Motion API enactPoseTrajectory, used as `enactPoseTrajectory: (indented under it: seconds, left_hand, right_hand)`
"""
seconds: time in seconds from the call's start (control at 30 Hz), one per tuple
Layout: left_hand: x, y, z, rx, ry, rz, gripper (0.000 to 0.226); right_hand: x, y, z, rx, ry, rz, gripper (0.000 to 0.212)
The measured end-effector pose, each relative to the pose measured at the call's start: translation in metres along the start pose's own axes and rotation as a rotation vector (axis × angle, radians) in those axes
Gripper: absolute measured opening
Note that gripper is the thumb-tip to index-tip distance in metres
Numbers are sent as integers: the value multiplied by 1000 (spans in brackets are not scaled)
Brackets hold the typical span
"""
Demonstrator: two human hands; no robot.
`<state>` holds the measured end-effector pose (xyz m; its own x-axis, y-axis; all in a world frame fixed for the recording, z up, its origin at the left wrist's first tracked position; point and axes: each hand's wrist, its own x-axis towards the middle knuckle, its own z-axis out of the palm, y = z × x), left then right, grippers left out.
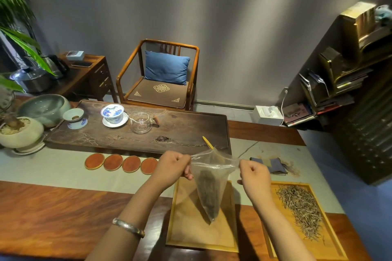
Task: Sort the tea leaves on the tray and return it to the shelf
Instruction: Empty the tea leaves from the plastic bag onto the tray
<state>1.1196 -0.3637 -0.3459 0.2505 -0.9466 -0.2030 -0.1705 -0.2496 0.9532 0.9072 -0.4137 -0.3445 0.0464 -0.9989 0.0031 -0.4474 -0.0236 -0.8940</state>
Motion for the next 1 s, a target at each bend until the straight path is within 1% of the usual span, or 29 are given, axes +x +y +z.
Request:
enactPoseTrajectory:
  seconds: [0.03,0.1,0.2,0.23,0.3,0.33,0.4,0.47,0.57,0.6,0.63,0.67,0.7,0.73,0.77,0.8,0.83,0.87,0.93,1.0]
  left_hand:
    - [-1,-1,-1,22,17,7,59]
    - [-3,-3,0,112,35,22,56]
    - [-5,-5,2,246,61,31,46]
    - [-5,-6,3,256,55,34,44]
    - [-5,-7,4,215,16,39,41]
    - [-5,-7,5,171,4,37,44]
    - [-3,-11,6,25,2,27,51]
    - [-4,-18,2,-89,-49,-2,63]
    - [-5,-30,-5,-94,-252,-50,109]
    - [-3,-33,-4,-79,-309,-59,119]
    - [-3,-35,-3,-96,-343,-69,121]
    - [-2,-36,-2,-156,-343,-93,114]
    - [-1,-36,0,-280,-317,-137,100]
    - [0,-38,1,-426,-302,-180,87]
    - [0,-41,1,-556,-311,-197,81]
    - [0,-43,0,-627,-324,-189,75]
    - [0,-45,-2,-615,-328,-175,67]
    - [0,-46,-4,-539,-339,-147,68]
    - [2,-45,-5,-309,-439,-92,84]
    - [5,-45,-6,-146,-530,-77,86]
  right_hand:
    - [-1,0,-2,-26,24,-20,46]
    - [-4,-2,-2,-47,20,-43,47]
    - [-8,-7,5,28,-78,-35,46]
    - [-9,-8,7,62,-104,-31,47]
    - [-9,-9,10,103,-134,-35,48]
    - [-8,-9,11,111,-144,-45,48]
    - [-9,-11,13,109,-172,-81,46]
    - [-8,-14,12,124,-223,-87,44]
    - [-5,-22,8,194,-324,-22,48]
    - [-2,-26,7,227,-363,4,42]
    - [1,-30,5,271,-393,34,33]
    - [3,-35,3,320,-406,72,26]
    - [5,-40,1,386,-417,110,24]
    - [7,-43,-1,458,-434,138,27]
    - [10,-47,-2,535,-468,157,34]
    - [12,-51,-5,611,-521,168,41]
    - [13,-55,-7,689,-583,177,43]
    - [14,-59,-8,757,-638,184,42]
    - [17,-65,-9,834,-722,186,36]
    - [20,-70,-7,883,-748,184,32]
